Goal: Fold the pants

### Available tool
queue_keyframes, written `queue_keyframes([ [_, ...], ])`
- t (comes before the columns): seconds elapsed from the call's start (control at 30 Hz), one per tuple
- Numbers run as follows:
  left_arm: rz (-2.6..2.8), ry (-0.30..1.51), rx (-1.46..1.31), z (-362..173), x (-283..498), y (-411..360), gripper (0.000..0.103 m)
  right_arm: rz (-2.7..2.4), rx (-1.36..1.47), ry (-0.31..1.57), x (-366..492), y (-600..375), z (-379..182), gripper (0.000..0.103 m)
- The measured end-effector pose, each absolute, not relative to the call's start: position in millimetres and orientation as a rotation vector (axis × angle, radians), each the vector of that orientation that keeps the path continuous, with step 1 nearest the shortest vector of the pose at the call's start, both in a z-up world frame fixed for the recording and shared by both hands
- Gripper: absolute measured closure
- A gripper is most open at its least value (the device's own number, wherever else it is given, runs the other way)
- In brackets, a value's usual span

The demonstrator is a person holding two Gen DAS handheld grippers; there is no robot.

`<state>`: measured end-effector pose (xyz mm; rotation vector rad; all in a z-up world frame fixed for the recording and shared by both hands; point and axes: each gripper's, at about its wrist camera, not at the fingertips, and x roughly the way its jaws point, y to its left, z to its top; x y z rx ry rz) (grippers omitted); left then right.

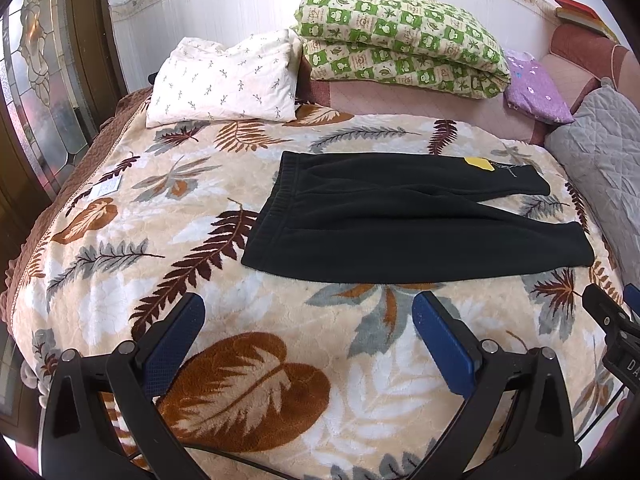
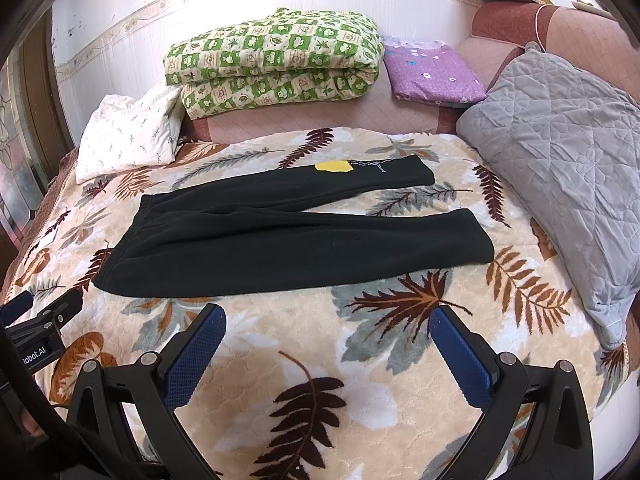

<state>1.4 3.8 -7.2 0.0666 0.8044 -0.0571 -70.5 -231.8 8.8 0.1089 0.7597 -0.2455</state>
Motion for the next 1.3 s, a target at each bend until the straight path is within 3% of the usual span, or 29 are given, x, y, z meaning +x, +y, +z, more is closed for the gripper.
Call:
queue_keyframes([
  [1.3,-0.061,0.823,0.073,-14.6,4.2,5.2,0.0,-0.242,0.104,0.772,-67.4,-231.9,-1.8,0.001],
])
